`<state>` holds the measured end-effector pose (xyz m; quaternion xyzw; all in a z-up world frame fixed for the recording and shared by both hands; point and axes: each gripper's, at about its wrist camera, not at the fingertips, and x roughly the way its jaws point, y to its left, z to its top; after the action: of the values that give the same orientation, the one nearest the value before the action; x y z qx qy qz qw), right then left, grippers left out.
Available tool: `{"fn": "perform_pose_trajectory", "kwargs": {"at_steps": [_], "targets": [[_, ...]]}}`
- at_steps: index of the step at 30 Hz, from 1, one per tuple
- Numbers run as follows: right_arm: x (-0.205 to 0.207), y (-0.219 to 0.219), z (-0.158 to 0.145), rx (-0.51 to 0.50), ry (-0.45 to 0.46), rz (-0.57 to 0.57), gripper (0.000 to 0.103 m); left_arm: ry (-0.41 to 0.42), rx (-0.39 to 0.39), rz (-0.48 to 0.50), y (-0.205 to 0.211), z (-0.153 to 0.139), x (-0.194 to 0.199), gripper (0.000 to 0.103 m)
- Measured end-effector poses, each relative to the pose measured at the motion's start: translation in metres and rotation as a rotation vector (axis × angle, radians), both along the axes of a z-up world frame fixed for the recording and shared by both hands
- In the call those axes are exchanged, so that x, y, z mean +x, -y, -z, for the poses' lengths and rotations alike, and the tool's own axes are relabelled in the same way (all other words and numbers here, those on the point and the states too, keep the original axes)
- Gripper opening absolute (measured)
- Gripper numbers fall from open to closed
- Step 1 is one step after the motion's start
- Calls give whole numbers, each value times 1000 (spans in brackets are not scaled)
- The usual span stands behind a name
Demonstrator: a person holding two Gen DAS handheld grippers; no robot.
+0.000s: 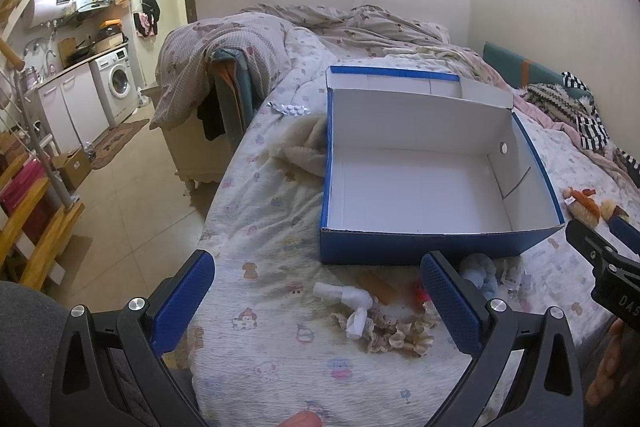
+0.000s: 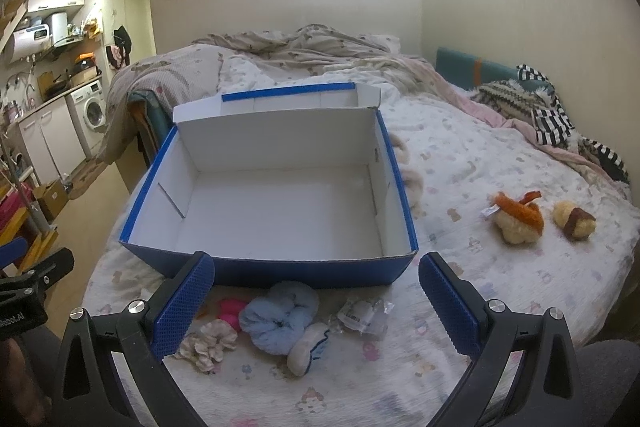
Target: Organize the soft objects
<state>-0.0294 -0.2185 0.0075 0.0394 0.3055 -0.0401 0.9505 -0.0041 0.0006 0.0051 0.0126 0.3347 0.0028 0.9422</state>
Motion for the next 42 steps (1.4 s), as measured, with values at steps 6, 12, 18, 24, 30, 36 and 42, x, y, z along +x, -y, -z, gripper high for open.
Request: {"fn": "perform_pose_trajectory", "kwargs": {"at_steps": [6,12,18,24,30,36,42], "targets": [[3,-1,2,3,-12,-3,103,-5,-6,3,1,1,0,103],[4,0,2,8,-14,4,103,-15,-12,9,1,2,1,103],[4,1,2,20,-20,4,103,-16,-20,10,1,2,0,103],[3,4,1,28,-16,10,103,-18,-17,7,0,2,0,103],[3,4,1,27,-17,10,103,-22,-21,12,-1,2,0,103],[4,9,3,46,-36,17,103,-61,-42,8,-7,2,6,103],[19,23,12,152,-167,-14,103,-137,-69,-52,-33,-4,24,103]]}}
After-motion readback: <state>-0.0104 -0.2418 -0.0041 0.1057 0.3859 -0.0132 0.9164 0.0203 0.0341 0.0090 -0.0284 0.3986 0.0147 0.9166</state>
